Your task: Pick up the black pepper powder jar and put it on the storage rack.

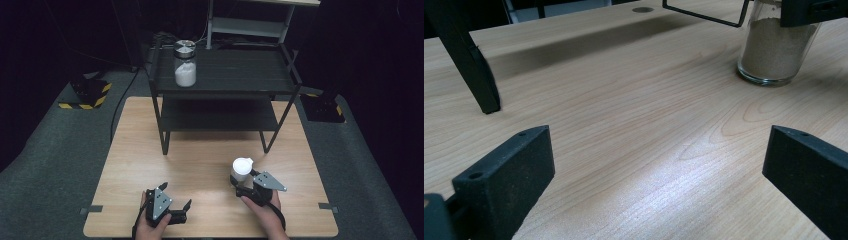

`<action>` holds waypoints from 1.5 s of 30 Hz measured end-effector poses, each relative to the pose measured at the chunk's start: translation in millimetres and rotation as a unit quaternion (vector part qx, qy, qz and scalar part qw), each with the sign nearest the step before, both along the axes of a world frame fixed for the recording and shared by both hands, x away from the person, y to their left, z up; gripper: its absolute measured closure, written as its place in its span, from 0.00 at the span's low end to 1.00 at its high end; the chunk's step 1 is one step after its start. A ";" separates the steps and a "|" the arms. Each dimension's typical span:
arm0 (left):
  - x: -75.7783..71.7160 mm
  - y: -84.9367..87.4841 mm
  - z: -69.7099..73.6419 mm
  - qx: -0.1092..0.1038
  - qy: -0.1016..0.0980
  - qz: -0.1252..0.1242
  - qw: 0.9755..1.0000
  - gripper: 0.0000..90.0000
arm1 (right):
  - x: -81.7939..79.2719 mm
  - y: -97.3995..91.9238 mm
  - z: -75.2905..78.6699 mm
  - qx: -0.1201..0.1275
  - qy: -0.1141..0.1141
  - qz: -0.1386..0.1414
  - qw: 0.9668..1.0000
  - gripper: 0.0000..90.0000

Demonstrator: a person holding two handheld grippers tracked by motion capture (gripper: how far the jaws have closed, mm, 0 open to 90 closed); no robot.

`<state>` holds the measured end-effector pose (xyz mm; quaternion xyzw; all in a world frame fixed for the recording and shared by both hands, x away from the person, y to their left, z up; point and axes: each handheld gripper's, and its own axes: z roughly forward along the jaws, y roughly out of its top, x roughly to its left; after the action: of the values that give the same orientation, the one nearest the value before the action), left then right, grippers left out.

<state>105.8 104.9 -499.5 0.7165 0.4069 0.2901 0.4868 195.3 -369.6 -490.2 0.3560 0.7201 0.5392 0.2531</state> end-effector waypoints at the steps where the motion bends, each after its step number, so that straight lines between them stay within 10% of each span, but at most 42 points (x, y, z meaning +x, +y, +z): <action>1: -0.1 -0.2 0.1 0.000 0.000 0.000 1.000 0.00 | -0.2 0.6 -0.1 0.002 -0.001 -0.001 1.000 0.32; 45: -0.5 -1.1 0.2 -0.002 0.002 -0.006 1.000 0.00 | -35.1 -16.0 36.7 -0.002 -0.037 -0.029 0.999 0.34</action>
<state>105.3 103.8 -499.3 0.7184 0.4044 0.2846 0.4893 160.2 -385.6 -453.5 0.3559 0.7003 0.5434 0.2959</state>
